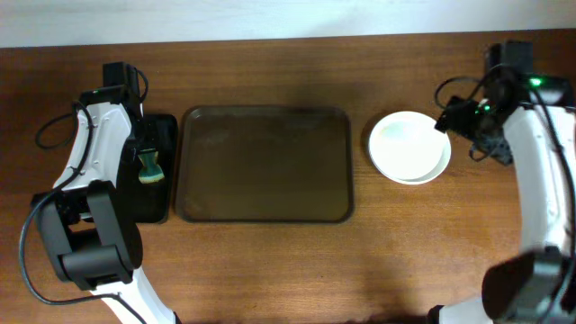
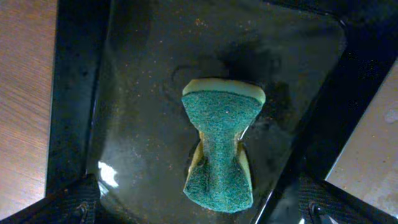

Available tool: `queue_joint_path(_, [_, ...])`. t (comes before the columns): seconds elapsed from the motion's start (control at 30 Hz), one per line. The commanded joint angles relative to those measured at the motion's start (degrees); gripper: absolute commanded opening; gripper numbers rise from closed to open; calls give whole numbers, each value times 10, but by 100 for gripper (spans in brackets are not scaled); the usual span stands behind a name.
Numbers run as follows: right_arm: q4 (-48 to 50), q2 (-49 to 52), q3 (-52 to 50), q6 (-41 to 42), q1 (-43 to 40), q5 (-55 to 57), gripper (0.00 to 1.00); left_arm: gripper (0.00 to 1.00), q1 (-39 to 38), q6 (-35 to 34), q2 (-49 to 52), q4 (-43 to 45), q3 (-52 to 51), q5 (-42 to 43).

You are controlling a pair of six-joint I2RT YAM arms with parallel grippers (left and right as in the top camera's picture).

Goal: Clean dirty plates on tray and stack at the side

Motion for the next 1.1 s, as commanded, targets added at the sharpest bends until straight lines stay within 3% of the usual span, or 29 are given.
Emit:
queue_joint_path(0.0, [-35, -101, 64, -21, -2, -1, 98, 99, 2, -2, -2, 1, -5, 14])
queue_joint_path(0.27, [-86, -369, 80, -21, -2, -12, 98, 99, 2, -2, -2, 1, -5, 14])
queue_joint_path(0.5, [-99, -438, 76, -21, 1, -3, 99, 99, 2, -2, -2, 1, -5, 14])
queue_joint_path(0.57, [-62, -457, 41, -21, 1, -3, 98, 99, 2, -2, -2, 1, -5, 14])
queue_joint_path(0.67, [130, -549, -141, -100, 13, -59, 98, 99, 2, -2, -2, 1, -5, 14])
queue_joint_path(0.77, [306, -664, -356, -97, 29, -61, 98, 99, 2, -2, -2, 1, -5, 14])
queue_joint_path(0.93, [543, -841, -681, -98, 59, -65, 98, 99, 2, -2, -2, 1, -5, 14])
queue_joint_path(1.07, [662, -938, -833, -98, 82, -63, 98, 99, 2, -2, -2, 1, -5, 14])
